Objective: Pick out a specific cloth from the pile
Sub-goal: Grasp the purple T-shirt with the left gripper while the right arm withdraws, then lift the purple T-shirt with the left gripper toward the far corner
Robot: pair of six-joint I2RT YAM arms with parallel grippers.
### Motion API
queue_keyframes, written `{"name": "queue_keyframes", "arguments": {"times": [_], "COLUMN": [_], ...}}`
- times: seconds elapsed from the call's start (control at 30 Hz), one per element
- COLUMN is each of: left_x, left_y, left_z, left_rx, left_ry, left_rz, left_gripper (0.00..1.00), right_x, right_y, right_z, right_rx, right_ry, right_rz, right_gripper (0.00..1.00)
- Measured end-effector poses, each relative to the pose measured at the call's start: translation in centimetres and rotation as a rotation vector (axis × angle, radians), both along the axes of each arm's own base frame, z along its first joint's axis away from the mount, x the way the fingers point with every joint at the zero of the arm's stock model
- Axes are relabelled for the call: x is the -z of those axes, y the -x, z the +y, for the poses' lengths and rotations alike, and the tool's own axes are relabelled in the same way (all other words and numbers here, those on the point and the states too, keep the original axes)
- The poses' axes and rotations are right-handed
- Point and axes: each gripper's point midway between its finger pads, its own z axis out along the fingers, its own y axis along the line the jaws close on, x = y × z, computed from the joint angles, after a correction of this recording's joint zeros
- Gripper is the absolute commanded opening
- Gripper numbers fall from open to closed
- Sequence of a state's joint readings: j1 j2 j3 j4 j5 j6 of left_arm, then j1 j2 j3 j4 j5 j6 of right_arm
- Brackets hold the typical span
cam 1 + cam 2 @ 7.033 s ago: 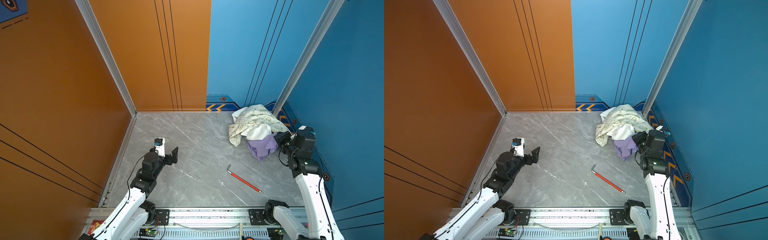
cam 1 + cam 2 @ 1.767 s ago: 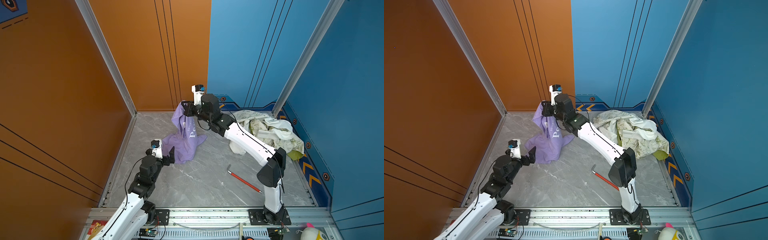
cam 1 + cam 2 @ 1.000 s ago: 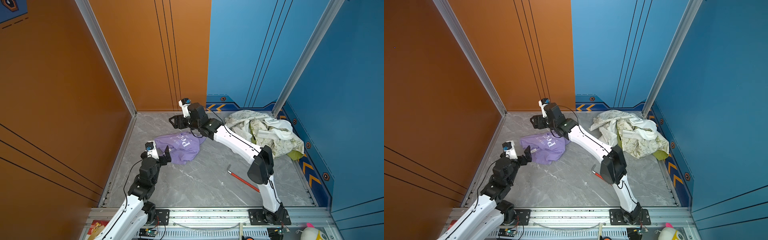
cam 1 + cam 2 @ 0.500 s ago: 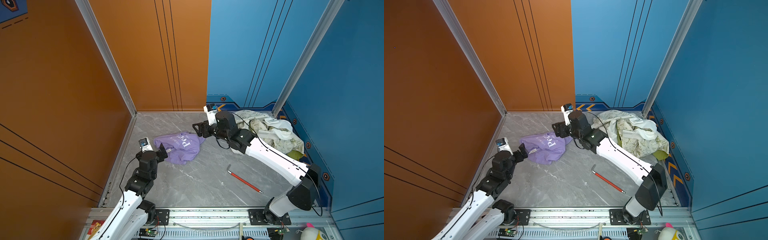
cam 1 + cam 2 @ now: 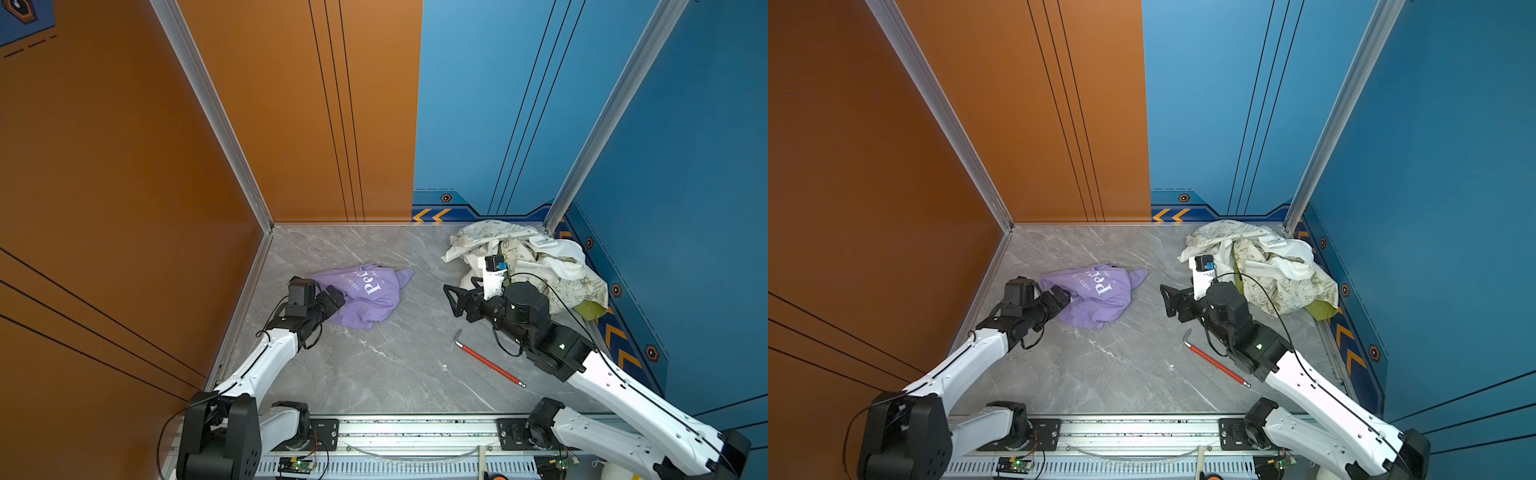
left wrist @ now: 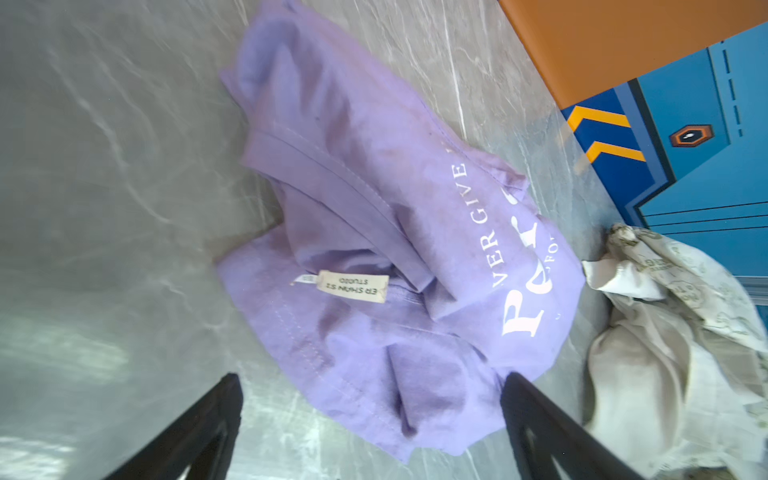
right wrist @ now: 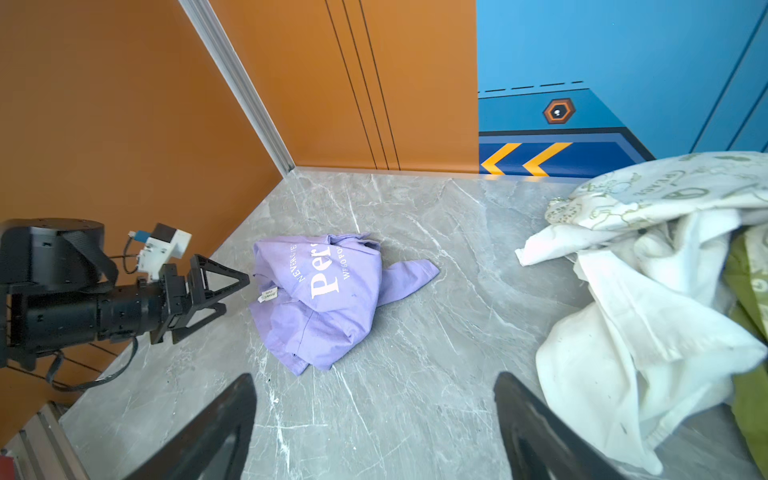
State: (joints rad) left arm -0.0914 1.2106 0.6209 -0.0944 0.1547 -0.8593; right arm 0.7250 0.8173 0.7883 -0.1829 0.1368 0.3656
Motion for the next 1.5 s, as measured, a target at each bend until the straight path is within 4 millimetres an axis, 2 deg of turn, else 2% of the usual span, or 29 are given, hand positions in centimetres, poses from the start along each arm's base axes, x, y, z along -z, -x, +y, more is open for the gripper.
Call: {"name": "queue_keyframes", "arguments": {"times": [0.17, 0.3, 0.4, 0.53, 0.6, 0.7, 0.8, 0.87, 1.0, 1.2, 1.33, 1.43, 1.5], "left_x": [0.5, 0.3, 1.0, 3.4, 4.3, 4.0, 1.8, -0.9, -7.8, -20.9, -30.2, -36.4, -39.7], "left_y": [-1.9, -3.8, -5.1, -6.0, -6.1, -6.4, -7.7, -8.9, -11.8, -16.4, -19.4, -20.4, -20.4], "left_z": [-1.9, -2.8, -3.5, -4.3, -4.6, -4.8, -4.8, -4.8, -4.2, -2.1, -0.4, 0.8, 1.3], "left_rx": [0.012, 0.015, 0.011, -0.004, -0.011, -0.020, -0.013, -0.004, 0.006, -0.002, -0.012, -0.025, -0.031], "left_ry": [0.128, 0.194, 0.248, 0.316, 0.341, 0.363, 0.371, 0.376, 0.378, 0.345, 0.313, 0.288, 0.265], "left_rz": [0.031, 0.031, 0.049, 0.116, 0.140, 0.140, 0.081, 0.014, -0.145, -0.391, -0.555, -0.662, -0.718], "left_gripper": [0.99, 0.88, 0.68, 0.30, 0.17, 0.04, 0.00, 0.00, 0.00, 0.00, 0.00, 0.00, 0.00], "right_x": [1.7, 2.1, 1.7, 1.5, 1.8, 2.3, 2.7, 3.0, 3.5, 4.0, 3.6, 2.4, 1.8], "right_y": [2.0, 3.3, 3.6, 3.5, 3.4, 3.3, 3.1, 3.0, 2.7, 2.1, 1.5, 1.1, 0.9], "right_z": [-3.6, -5.6, -7.0, -8.0, -8.0, -7.9, -7.7, -7.7, -7.5, -7.1, -6.1, -5.4, -5.0], "right_rx": [0.082, 0.132, 0.172, 0.217, 0.221, 0.222, 0.224, 0.225, 0.228, 0.228, 0.202, 0.182, 0.170], "right_ry": [-0.045, -0.079, -0.104, -0.116, -0.112, -0.100, -0.088, -0.082, -0.070, -0.055, -0.061, -0.077, -0.088], "right_rz": [-0.013, -0.027, -0.046, -0.051, -0.040, -0.023, -0.007, 0.002, 0.017, 0.037, 0.047, 0.038, 0.032], "right_gripper": [0.93, 0.95, 0.95, 0.96, 0.96, 0.96, 0.97, 0.97, 0.97, 0.97, 0.97, 0.97, 0.97]}}
